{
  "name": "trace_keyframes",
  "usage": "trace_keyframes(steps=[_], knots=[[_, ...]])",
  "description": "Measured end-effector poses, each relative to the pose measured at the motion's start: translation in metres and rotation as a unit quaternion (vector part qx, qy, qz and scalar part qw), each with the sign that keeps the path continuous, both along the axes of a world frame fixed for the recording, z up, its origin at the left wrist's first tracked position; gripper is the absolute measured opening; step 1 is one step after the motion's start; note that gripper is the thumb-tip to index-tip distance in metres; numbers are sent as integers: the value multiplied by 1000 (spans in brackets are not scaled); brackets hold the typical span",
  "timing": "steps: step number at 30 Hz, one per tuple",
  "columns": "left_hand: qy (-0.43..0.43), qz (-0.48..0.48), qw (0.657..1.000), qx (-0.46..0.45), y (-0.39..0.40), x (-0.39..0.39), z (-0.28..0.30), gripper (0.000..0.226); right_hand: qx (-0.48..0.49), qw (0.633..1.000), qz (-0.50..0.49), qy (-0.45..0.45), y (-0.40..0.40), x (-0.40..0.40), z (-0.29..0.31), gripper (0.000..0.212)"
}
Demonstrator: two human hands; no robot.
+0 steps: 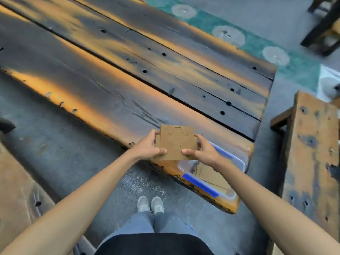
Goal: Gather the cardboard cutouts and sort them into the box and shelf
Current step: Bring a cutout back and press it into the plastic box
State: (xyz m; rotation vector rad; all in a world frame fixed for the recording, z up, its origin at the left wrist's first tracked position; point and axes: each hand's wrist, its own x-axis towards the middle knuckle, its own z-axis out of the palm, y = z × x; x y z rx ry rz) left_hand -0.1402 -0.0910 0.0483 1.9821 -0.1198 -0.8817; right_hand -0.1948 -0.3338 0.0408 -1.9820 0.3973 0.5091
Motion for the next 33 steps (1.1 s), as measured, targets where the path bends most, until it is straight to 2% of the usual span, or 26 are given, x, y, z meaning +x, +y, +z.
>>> trace_keyframes(steps=[3, 9, 21, 28, 33], knots=[[13, -22, 1000, -14, -20, 6, 1, 57, 2, 999, -40, 6, -18, -9, 4, 80], [-7, -33, 999, -31, -62, 7, 5, 63, 3, 993, -114, 6, -46, -36, 16, 77], [20, -152, 988, -28, -129, -29, -6, 56, -52, 969, -235, 58, -79, -106, 10, 84], [20, -170, 985, -11, -151, -28, -20, 60, -89, 958, -261, 75, -86, -109, 0, 85], [-2, -165, 986, 26, -162, -36, -38, 58, -152, 956, -212, 138, -96, -106, -14, 83]])
